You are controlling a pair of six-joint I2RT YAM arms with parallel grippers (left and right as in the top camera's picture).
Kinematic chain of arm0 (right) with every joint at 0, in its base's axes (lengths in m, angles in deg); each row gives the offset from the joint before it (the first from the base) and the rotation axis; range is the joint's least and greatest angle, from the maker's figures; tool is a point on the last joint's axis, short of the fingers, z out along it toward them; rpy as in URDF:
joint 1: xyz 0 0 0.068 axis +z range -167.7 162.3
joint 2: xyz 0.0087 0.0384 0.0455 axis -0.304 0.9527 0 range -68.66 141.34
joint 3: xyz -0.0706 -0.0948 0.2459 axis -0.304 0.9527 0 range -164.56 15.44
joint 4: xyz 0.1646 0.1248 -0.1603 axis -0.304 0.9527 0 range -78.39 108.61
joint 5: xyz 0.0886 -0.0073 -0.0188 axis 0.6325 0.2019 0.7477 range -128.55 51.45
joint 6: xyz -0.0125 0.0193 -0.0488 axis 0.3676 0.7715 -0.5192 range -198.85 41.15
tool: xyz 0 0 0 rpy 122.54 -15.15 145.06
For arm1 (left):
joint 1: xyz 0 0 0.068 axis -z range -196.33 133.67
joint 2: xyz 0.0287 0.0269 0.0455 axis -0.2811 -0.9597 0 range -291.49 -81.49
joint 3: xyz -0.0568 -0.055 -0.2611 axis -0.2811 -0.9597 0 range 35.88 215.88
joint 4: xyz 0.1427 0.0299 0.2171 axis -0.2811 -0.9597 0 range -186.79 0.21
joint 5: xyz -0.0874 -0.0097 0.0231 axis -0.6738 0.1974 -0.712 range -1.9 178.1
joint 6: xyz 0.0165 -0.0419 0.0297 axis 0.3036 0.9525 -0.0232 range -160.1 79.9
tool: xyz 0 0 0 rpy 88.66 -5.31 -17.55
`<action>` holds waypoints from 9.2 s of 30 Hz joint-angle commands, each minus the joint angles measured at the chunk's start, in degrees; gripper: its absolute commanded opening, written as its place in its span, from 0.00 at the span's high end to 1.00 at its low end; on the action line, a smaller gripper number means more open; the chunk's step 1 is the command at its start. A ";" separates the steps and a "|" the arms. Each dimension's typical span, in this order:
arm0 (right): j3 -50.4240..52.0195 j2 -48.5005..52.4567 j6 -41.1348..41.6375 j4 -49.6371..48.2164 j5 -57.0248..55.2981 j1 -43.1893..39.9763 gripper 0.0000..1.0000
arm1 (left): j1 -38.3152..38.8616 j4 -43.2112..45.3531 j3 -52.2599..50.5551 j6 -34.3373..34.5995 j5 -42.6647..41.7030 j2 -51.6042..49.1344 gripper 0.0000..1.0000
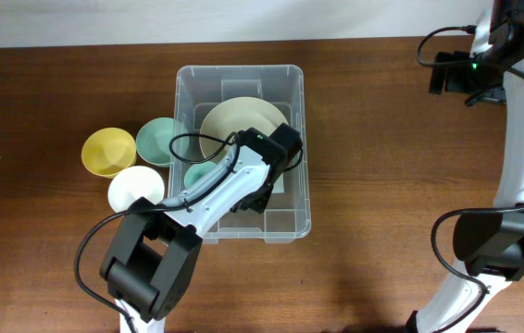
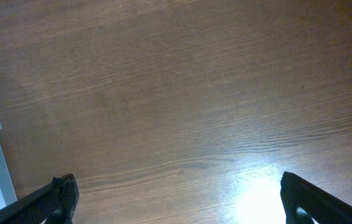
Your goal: Pack container
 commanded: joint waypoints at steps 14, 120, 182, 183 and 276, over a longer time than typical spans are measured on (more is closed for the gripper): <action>0.20 -0.15 0.00 -0.02 -0.31 -0.22 0.01 | -0.20 3.78 1.40 0.81 -7.61 0.66 0.99; 0.20 -0.15 0.00 -0.02 -0.31 -0.22 0.01 | -49.48 16.87 9.07 6.29 -19.78 20.70 0.99; 0.20 -0.15 0.00 -0.02 -0.31 -0.22 0.01 | -16.68 -9.84 33.57 4.46 -10.14 5.55 0.66; 0.20 -0.15 0.00 -0.02 -0.31 -0.22 0.01 | -18.99 -9.81 33.07 4.46 -11.78 5.44 0.66; 0.20 -0.15 0.00 -0.02 -0.31 -0.22 0.01 | -33.44 19.47 30.47 -10.93 -18.73 -10.23 0.32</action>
